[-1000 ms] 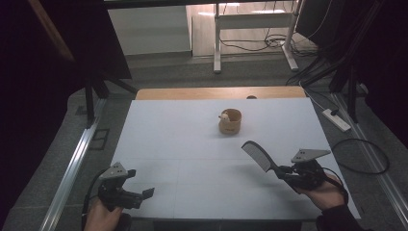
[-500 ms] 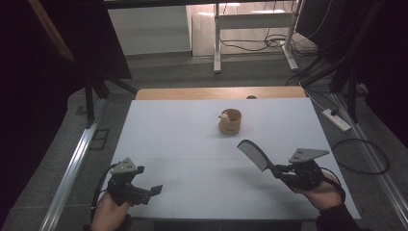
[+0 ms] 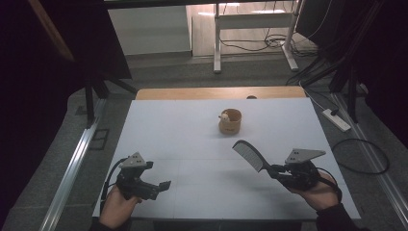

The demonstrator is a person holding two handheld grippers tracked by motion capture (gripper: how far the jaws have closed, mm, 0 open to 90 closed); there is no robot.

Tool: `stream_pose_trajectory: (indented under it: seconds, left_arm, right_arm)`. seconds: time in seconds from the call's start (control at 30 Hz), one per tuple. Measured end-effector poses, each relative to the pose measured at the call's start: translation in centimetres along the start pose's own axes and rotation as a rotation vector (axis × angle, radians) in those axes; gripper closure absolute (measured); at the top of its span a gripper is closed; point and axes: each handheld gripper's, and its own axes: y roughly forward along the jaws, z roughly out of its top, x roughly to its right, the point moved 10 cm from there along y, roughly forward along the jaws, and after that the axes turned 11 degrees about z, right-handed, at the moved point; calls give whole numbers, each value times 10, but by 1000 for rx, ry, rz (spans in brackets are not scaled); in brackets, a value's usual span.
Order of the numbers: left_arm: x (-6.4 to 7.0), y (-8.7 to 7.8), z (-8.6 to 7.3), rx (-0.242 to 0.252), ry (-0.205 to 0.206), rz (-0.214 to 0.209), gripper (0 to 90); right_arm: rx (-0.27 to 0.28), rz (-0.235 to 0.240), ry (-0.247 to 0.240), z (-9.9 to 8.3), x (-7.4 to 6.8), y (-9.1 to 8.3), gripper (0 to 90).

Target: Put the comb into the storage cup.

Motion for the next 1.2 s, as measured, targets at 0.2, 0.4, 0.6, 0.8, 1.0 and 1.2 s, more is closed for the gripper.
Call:
stream_pose_trajectory:
  seconds: [0.2, 0.4, 0.6, 0.8, 1.0, 1.2]
  left_arm:
    - [5, 5, 11, 11, -14, -43, 0]
    - [13, 11, 21, 8, 12, -60, 0]
    - [16, 15, 31, 12, 14, -74, 0]
    - [18, 18, 40, 20, 7, -87, 0]
    - [18, 21, 48, 24, 10, -95, 0]
    - [18, 23, 54, 35, 6, -102, 0]
  right_arm:
    - [0, 1, -11, 2, -2, 2, 724]
    - [1, 2, -24, 4, -4, 4, 724]
    - [1, 7, -37, 7, -8, 6, 724]
    - [-4, 5, -50, 8, -10, 8, 725]
    - [-8, 6, -58, 9, -12, 11, 724]
    - [-7, 14, -65, 10, -15, 13, 725]
